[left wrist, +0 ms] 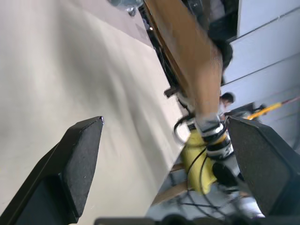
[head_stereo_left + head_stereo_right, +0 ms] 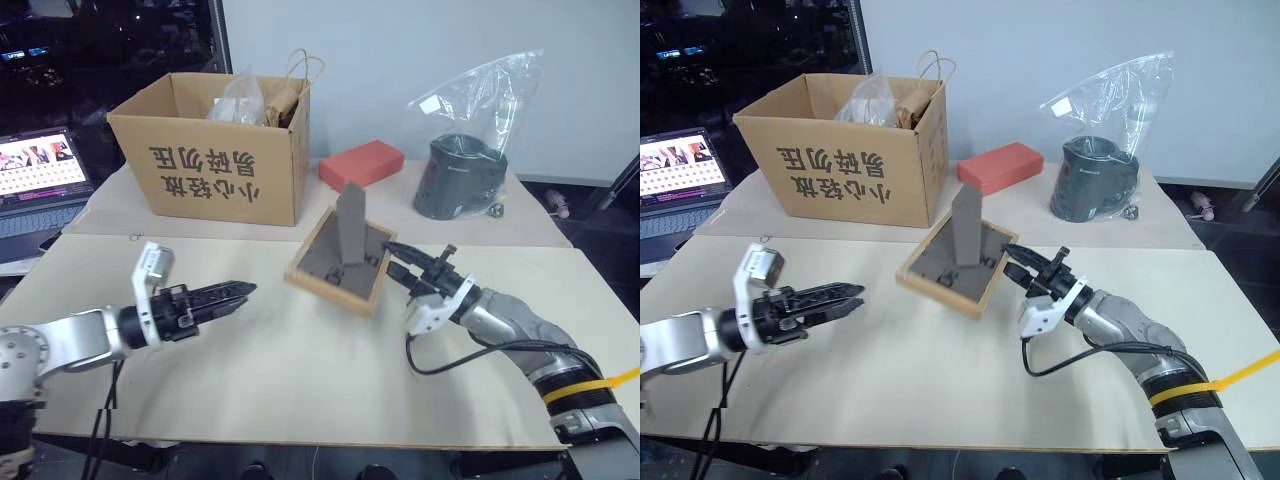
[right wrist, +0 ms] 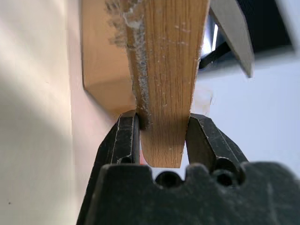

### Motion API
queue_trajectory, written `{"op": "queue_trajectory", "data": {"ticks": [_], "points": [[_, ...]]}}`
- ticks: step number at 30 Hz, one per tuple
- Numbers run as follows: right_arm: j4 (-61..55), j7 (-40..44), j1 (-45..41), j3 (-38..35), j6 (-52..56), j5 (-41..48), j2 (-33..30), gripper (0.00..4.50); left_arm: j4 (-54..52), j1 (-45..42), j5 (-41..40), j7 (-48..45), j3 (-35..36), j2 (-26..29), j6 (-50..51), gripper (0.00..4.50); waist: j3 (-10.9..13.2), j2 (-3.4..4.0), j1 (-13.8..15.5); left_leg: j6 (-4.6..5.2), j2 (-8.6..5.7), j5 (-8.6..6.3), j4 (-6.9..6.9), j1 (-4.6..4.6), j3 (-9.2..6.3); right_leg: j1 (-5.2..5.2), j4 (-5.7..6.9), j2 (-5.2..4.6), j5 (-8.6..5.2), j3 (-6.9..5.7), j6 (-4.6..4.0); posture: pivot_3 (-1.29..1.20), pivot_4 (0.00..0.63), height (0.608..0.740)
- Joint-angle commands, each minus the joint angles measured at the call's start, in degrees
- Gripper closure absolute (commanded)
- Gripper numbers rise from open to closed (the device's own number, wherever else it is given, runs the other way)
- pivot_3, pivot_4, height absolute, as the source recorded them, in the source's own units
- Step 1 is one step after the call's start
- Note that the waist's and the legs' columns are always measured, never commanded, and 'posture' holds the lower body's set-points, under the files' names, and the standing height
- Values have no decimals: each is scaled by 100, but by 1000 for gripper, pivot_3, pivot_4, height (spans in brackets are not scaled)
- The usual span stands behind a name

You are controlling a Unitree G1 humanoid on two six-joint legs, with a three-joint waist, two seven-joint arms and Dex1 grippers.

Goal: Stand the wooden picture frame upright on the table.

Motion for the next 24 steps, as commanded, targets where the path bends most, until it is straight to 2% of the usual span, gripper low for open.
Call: {"op": "queue_trajectory", "data": {"ticks": [1,2,4,9,18,24], "points": [[-374,1523,-330,-292,1292,2097,245,3372,-269,37,466,-495,177,-57,-246,0,5,0,-2,1,0,-1,-2,19,0,21,-6,0,-1,0,0,0,150,740],[-458,1891,-509,-443,2306,2758,384,3373,-355,69,544,-518,153,-135,-302,0,8,3,-2,2,0,-2,-5,28,0,30,-10,0,-2,-1,-1,0,150,740],[-497,2204,-770,-682,3559,3482,530,3377,-501,125,695,-560,117,-252,-382,0,17,10,-17,2,1,-2,-4,30,0,31,-8,0,-2,-1,-1,0,150,740],[-253,2587,-1141,-968,5491,4198,606,3379,-608,205,850,-556,83,-431,-443,0,24,10,16,4,1,-3,-8,26,0,24,-4,0,-6,-4,-2,0,150,740],[830,2439,-1516,-1274,7420,4310,827,3379,-914,443,997,-742,244,-662,-615,0,26,12,-5,5,1,-4,-10,5,1,-3,-4,0,-8,-2,-2,0,150,740],[391,2731,-1206,-1452,8371,4729,1010,3381,-960,521,1147,-1014,289,-632,-695,0,26,12,-47,5,1,-4,-9,-6,1,-18,4,1,-9,-3,-2,0,150,740]]}}
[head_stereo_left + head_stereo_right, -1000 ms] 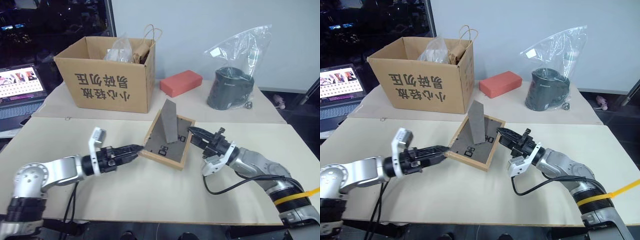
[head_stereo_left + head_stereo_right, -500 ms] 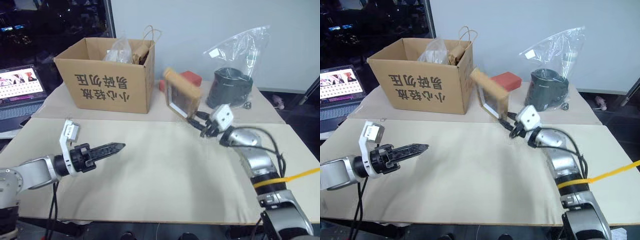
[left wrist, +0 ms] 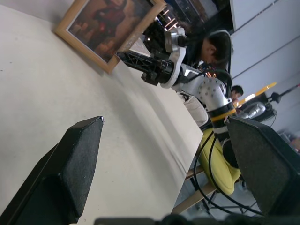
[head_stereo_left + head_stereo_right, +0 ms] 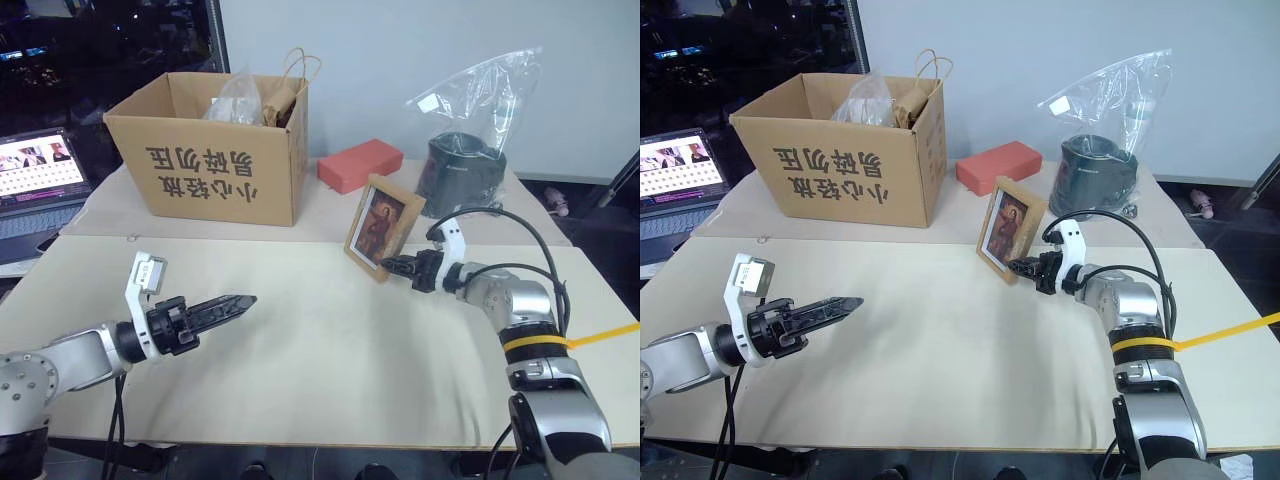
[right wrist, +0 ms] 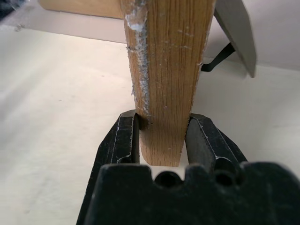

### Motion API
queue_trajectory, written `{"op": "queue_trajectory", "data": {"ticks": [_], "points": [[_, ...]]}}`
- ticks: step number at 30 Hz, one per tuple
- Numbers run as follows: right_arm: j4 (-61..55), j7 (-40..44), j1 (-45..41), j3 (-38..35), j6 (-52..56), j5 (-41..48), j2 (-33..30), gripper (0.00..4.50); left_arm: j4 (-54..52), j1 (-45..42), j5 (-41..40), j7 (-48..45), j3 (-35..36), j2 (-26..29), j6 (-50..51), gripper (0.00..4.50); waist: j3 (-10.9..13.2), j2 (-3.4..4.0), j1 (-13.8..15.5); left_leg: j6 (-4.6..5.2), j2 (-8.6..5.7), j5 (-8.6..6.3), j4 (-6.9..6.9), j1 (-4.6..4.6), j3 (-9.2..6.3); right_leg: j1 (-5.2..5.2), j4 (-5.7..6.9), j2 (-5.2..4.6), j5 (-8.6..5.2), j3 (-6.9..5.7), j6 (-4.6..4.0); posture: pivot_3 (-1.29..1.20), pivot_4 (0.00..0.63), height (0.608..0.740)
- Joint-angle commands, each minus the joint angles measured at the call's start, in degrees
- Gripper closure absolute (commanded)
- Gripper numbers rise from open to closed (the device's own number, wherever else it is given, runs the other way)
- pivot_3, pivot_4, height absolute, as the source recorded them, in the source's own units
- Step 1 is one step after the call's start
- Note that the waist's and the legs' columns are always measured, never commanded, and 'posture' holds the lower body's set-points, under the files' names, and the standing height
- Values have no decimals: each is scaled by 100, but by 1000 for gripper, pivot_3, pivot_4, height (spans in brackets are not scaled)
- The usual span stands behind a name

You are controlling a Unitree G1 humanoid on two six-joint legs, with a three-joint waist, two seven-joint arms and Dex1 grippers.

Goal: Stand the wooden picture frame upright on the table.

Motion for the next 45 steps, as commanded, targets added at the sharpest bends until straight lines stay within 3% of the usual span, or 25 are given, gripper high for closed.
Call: {"op": "queue_trajectory", "data": {"ticks": [1,16,23,24,28,31,36,39,42,45], "points": [[-465,228,181,-118,606,356,85,3381,-115,-22,43,-188,172,45,-138,0,0,0,-27,0,0,0,0,0,0,0,1,0,0,-1,0,0,150,740],[-1843,719,1127,245,1206,663,186,3381,207,-400,451,-339,-83,13,-14,0,0,0,-106,0,0,0,2,4,0,-1,5,2,-19,2,31,0,150,740],[-2124,843,1283,176,1328,763,75,3381,320,-575,1155,-817,-151,34,-243,0,0,0,-106,0,0,0,2,4,0,-3,4,3,-19,2,31,0,150,740],[-2145,801,1308,132,1298,752,76,2581,296,-596,1300,-890,-172,-8,-345,0,0,0,-96,0,0,0,2,2,0,-4,4,3,-20,2,32,0,150,740],[-2412,920,1454,-60,1464,925,-144,1218,88,-548,2192,-1002,-277,-218,-1077,0,1,0,-64,0,0,0,5,-8,1,-10,1,2,-19,2,31,0,150,740],[-2662,1003,1651,-315,1567,1125,-424,222,185,-557,2358,-1124,-225,-355,-1261,0,1,-1,-51,0,0,0,7,-15,1,-12,1,2,-17,2,27,0,150,740],[-3387,1037,2373,-867,1531,1299,-1062,100,92,-384,3122,-1240,-433,-381,-1688,0,1,-1,-24,1,0,0,7,-26,1,-22,-1,2,-18,1,30,0,150,740],[-3968,922,3381,-645,-274,8,-1604,100,-120,-110,4219,-1073,-935,-414,-2377,0,0,-1,24,2,0,-2,7,-31,1,-27,-4,2,-18,2,30,0,150,740],[-4086,114,3867,-896,-2102,-809,-1123,100,196,-173,5178,-617,-1266,-729,-3097,0,-1,-3,34,5,0,-4,11,-32,3,-28,-19,1,-22,3,37,0,150,740],[-4114,-670,4152,-1194,-2853,-1121,-514,100,569,-475,5624,-197,-1322,-1036,-3261,0,1,-7,21,5,0,1,22,-30,3,-26,-8,2,-15,4,44,0,150,740]]}}
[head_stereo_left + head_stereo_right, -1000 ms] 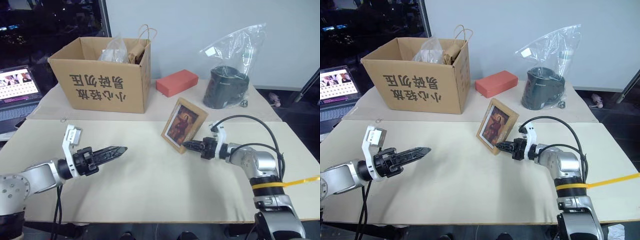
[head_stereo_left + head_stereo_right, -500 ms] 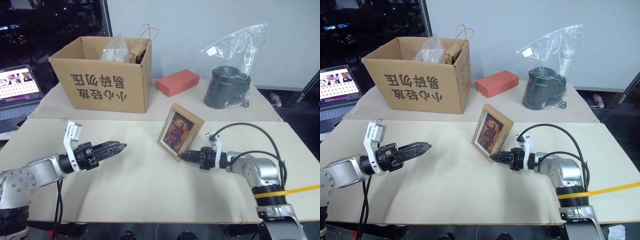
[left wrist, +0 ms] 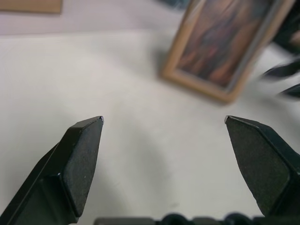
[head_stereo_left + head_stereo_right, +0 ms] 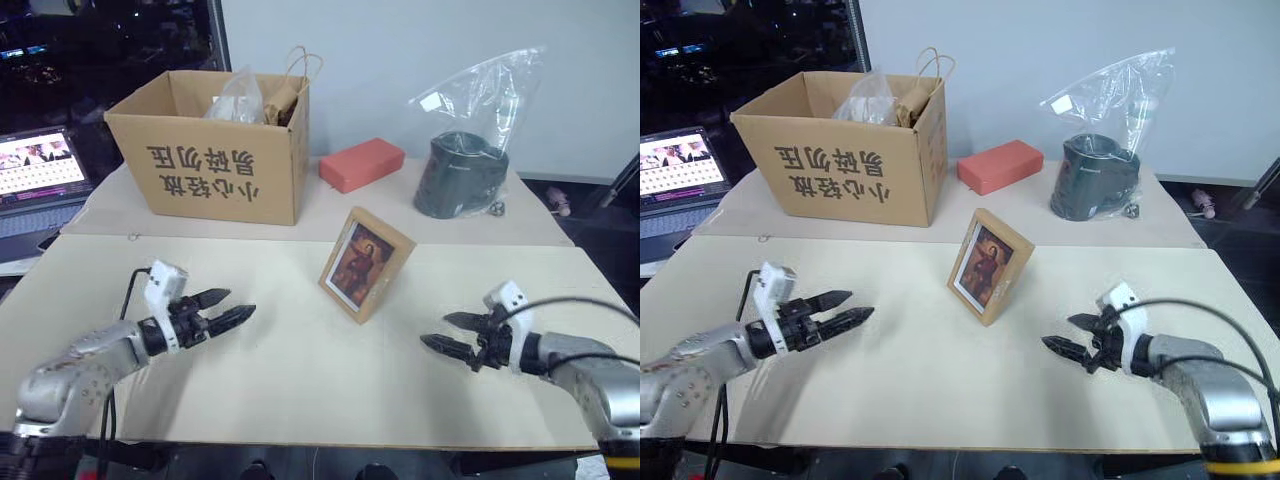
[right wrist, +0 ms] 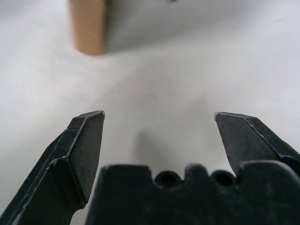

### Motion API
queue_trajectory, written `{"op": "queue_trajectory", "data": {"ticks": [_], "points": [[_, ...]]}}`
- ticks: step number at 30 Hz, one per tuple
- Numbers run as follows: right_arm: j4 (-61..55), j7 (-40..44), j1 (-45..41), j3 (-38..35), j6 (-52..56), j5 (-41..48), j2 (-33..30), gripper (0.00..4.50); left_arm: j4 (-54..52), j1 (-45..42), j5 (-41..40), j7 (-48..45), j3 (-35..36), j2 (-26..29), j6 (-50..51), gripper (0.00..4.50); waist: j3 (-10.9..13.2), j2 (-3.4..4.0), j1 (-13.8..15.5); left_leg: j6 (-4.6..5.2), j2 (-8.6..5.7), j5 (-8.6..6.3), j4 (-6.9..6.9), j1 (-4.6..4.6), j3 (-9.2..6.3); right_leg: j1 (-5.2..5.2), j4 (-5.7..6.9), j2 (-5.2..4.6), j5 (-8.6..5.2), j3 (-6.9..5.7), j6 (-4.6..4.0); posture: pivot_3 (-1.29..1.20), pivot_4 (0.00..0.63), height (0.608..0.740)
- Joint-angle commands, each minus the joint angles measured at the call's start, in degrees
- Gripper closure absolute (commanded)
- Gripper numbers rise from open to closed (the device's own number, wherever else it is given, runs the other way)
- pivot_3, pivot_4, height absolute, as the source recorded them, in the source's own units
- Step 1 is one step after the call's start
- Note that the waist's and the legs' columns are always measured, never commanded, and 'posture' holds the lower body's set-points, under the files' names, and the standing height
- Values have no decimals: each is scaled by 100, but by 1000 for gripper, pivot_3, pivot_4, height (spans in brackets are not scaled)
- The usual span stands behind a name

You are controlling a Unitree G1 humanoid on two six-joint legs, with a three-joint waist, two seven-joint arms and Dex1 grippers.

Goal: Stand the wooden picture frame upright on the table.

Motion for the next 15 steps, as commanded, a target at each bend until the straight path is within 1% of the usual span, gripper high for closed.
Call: {"op": "queue_trajectory", "data": {"ticks": [1,3,4,7,11,15], "points": [[-211,-1001,231,-569,-1066,-355,548,100,224,-269,845,354,-160,-81,-563,0,1,-1,5,-1,0,2,4,-1,0,0,3,0,3,0,2,0,150,740],[-142,-1332,351,-750,-1183,-362,800,100,208,-196,1346,323,-432,-32,-872,0,0,-2,13,-1,0,3,4,-2,0,5,-4,0,6,2,3,0,150,740],[-138,-1477,400,-742,-1220,-463,860,100,213,-161,1496,333,-499,-40,-949,0,0,-1,24,-1,0,3,2,-2,0,7,-6,0,6,3,2,0,150,740],[-213,-1569,500,-524,-1214,-614,938,100,206,5,1726,341,-538,-171,-1198,0,0,0,28,-1,0,2,-9,-2,1,3,-9,-1,14,3,-13,0,150,740],[-229,-1627,451,-430,-1218,-606,1016,100,28,77,1588,387,-334,-459,-1237,0,0,0,34,-1,0,3,-6,-1,1,4,-2,-1,15,3,-16,0,150,740],[-156,-1637,378,-386,-1237,-621,1010,100,-161,126,1544,400,-244,-554,-1080,0,0,0,40,0,0,3,-2,-1,1,6,-1,-1,7,3,-3,0,150,740]]}}
